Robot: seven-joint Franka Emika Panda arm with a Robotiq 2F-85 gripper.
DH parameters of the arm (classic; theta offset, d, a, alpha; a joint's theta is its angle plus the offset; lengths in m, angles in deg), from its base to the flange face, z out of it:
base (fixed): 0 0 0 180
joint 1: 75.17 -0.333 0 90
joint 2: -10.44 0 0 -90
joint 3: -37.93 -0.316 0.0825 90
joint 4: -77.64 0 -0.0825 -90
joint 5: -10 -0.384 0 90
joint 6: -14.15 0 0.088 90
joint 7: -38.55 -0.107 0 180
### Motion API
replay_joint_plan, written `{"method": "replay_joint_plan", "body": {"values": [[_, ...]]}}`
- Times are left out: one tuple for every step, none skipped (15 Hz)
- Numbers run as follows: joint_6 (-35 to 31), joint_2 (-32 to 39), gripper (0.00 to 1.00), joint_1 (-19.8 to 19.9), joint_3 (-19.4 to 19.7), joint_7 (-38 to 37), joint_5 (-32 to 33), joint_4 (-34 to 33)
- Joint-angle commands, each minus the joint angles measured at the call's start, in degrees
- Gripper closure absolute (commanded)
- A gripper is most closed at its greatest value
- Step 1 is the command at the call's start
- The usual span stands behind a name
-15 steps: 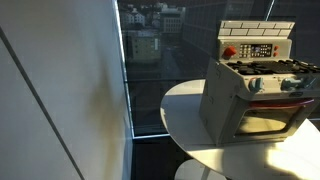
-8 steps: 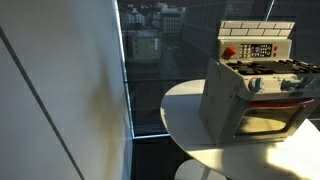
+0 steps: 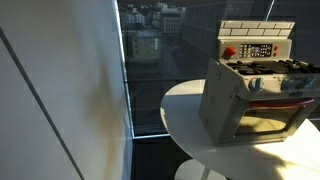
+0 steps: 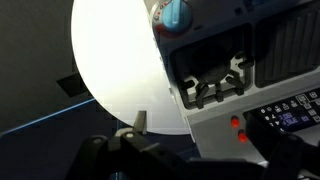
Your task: Press the right top button on the stove
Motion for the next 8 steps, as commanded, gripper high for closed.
{"method": "replay_joint_plan", "body": {"values": [[-1.4,5.4,0.0,-0.9,-0.2,-1.4,-0.7,-4.4],[-1.9,6.4,0.0,-1.1,-0.2,-1.3,-0.8,-4.9],[-2.8,7.4,0.0,-1.2,-0.2,-1.2,-0.7,-5.3],[-3.4,8.2,0.0,-1.5,-0.1,-0.8,-0.9,-5.7],[-3.9,9.0,0.0,-1.7,0.0,-0.4,-1.1,-6.0],[-4.7,9.6,0.0,-1.8,0.1,-0.1,-1.4,-6.2],[-6.0,10.0,0.0,-1.9,0.1,0.2,-1.6,-6.2],[-7.1,10.4,0.0,-2.0,0.2,0.8,-2.0,-6.0]]}}
